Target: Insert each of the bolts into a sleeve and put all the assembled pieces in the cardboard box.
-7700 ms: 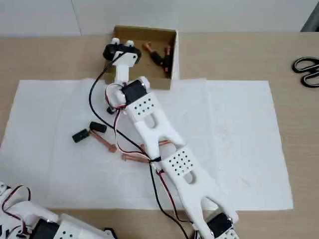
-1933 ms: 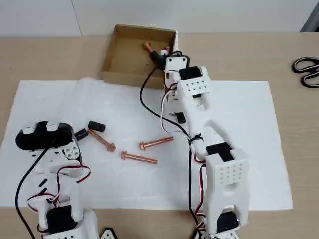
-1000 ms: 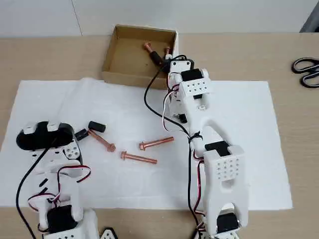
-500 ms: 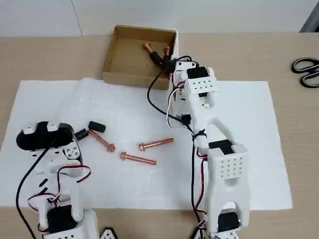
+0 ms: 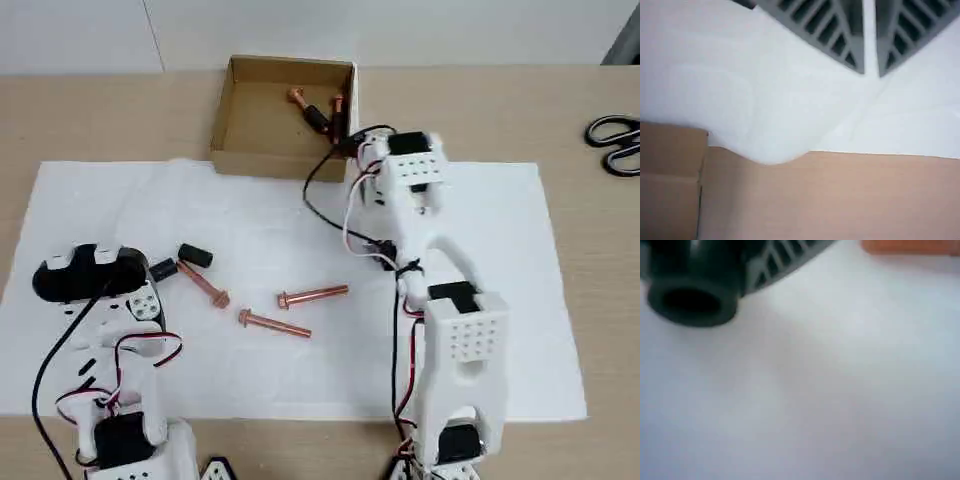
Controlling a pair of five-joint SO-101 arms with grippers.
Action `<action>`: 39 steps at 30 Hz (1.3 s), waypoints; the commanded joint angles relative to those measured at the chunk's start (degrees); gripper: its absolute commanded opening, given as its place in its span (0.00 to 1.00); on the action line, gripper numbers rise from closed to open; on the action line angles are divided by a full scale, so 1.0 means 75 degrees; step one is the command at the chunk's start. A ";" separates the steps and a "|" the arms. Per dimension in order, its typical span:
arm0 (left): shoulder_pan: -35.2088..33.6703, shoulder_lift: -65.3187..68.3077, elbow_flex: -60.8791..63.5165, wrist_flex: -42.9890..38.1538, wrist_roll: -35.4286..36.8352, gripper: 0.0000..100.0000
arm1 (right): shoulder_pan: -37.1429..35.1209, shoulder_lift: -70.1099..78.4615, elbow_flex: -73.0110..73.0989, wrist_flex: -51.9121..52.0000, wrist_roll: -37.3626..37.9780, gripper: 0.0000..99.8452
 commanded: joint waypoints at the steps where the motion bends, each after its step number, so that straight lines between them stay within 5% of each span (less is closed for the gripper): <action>1: 0.0023 -0.0117 -0.0229 0.0000 0.0047 0.01 | 0.0334 -0.0862 0.0164 0.0275 0.0352 0.00; 12: 0.0059 -0.0117 -0.0275 -0.0023 0.0094 0.01 | 0.0358 -0.2690 0.1114 -0.0041 0.0516 0.00; 22: 0.0234 -0.0105 -0.1073 0.0504 0.1348 0.01 | -0.0733 -0.5070 0.2239 -0.0451 0.0328 0.01; 28: 0.1594 0.0375 -0.1061 0.2110 0.1383 0.01 | -0.0662 -0.7719 0.4536 -0.1928 0.0094 0.01; 34: 0.1664 0.2157 -0.1694 0.2180 0.1383 0.01 | -0.0662 -1.0497 0.7748 -0.4085 0.0152 0.01; 39: 0.1664 0.4442 -0.3827 0.2532 0.1395 0.01 | -0.0639 -1.1915 1.0315 -0.5890 0.0152 0.00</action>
